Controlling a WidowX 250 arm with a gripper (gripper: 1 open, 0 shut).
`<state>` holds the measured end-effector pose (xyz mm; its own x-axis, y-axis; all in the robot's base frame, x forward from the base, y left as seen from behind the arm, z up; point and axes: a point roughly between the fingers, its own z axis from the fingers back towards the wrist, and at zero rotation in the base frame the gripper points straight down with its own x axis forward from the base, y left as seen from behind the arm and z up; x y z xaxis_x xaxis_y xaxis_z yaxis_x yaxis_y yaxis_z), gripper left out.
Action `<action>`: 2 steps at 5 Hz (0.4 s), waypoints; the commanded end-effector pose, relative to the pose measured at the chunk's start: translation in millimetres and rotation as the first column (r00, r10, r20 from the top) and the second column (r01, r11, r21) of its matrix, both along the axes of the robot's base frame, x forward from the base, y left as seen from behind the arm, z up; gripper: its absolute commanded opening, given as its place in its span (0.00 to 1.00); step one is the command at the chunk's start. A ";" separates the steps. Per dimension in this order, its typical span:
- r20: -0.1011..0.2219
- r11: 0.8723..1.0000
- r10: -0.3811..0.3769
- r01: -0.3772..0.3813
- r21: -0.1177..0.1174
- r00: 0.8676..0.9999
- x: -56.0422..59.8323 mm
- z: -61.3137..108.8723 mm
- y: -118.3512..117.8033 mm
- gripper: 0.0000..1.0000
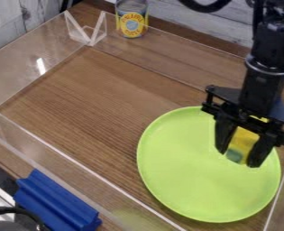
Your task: Put the banana in the green plate
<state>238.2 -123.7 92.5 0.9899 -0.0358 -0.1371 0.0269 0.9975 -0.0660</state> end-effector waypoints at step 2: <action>0.039 1.000 -0.007 0.008 -0.031 0.999 13.0 12.9 0.6 0.00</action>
<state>242.3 -121.0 92.2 0.9879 -0.0497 -0.1471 0.0391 0.9965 -0.0742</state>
